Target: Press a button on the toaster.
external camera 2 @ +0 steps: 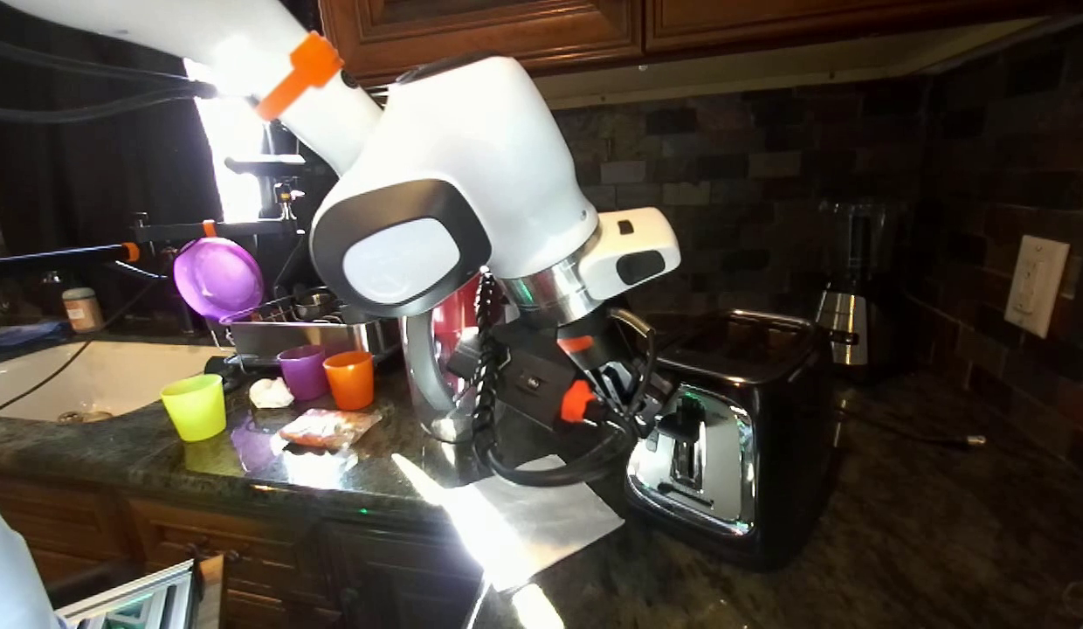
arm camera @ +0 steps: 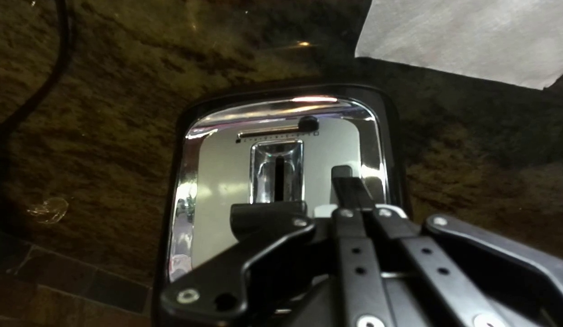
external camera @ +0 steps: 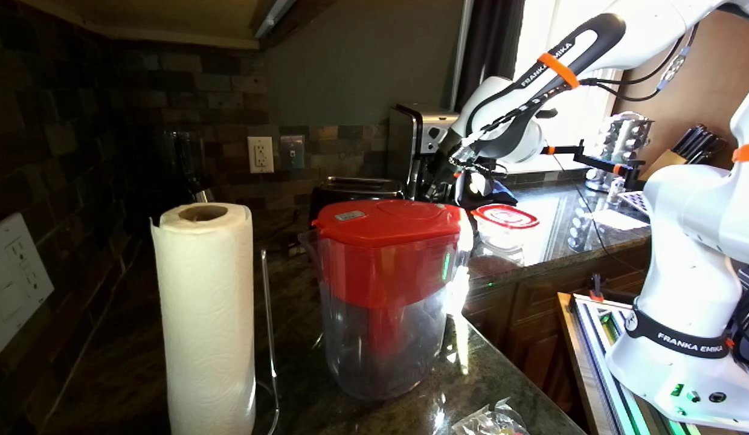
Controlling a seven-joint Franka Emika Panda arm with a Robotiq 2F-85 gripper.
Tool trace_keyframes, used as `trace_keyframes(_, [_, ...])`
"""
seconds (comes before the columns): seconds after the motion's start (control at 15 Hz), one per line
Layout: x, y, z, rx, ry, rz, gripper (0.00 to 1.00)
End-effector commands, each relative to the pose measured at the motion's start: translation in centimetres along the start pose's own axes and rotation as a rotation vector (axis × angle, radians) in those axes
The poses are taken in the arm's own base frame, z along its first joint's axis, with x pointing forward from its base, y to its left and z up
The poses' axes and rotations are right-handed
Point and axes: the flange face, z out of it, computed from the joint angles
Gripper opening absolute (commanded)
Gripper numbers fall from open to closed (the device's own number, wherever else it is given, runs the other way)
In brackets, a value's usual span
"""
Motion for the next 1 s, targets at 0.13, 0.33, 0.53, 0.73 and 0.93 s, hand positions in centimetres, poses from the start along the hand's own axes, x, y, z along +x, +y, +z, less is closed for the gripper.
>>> trace_keyframes(0.13, [0.15,0.14,0.6,0.018,-0.012,0.001,0.0])
trace_keyframes(0.33, [0.23,0.04,0.73,0.022,-0.015,-0.001,0.0])
trace_keyframes(0.53, [0.35,0.02,0.86,0.025,-0.017,-0.004,0.0])
trace_keyframes(0.73, [0.5,0.11,1.03,0.022,-0.018,-0.002,0.0])
trace_keyframes(0.93, [0.54,0.16,1.05,0.023,-0.016,0.0,0.0])
